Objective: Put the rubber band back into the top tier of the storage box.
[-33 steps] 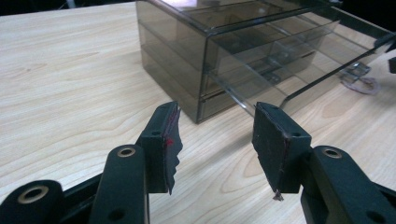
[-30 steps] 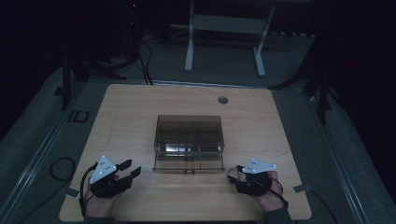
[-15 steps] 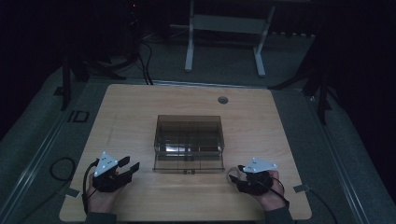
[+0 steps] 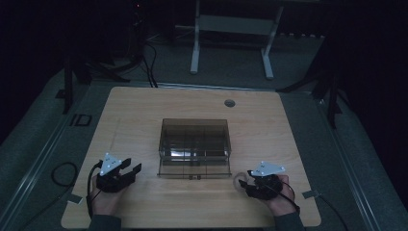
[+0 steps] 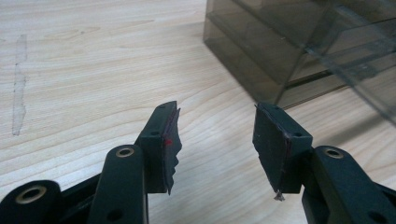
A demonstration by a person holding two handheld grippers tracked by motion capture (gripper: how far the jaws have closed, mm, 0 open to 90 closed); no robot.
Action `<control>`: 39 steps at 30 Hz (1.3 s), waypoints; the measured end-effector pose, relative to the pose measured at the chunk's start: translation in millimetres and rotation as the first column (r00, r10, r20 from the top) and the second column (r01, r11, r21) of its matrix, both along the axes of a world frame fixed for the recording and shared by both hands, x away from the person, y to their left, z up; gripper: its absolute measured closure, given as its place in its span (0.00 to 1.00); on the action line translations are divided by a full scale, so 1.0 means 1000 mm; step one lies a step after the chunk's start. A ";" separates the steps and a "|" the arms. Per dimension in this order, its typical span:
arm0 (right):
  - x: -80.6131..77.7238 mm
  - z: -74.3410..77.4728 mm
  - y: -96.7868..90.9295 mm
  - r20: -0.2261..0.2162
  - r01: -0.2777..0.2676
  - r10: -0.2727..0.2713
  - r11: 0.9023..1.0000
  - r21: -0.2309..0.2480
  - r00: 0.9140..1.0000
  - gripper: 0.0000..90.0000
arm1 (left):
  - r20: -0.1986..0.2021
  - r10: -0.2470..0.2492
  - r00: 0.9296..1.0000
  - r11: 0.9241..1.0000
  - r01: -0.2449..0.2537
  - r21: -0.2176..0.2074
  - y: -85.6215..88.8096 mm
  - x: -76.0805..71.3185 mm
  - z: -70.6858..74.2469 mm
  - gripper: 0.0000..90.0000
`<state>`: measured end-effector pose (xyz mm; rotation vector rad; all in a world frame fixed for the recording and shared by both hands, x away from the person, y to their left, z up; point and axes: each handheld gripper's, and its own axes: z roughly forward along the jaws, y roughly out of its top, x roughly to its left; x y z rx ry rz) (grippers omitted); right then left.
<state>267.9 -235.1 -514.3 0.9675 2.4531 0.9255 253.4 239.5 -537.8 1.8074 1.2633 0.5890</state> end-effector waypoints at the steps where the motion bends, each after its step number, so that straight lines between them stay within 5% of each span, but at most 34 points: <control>1: 0.001 0.000 0.000 -0.001 0.005 -0.005 1.000 -0.010 1.000 0.56 | -0.003 0.003 1.000 1.000 -0.003 0.006 0.000 0.002 -0.001 0.57; 18: 0.018 0.001 -0.004 -0.059 0.053 -0.059 0.994 -0.091 0.996 0.77 | -0.031 0.008 0.999 0.999 -0.007 0.051 -0.002 0.013 -0.009 0.56; 39: 0.026 -0.011 0.010 -0.176 0.005 -0.031 0.989 -0.146 0.984 0.63 | -0.033 0.004 0.999 0.999 -0.002 0.053 -0.002 0.013 -0.009 0.56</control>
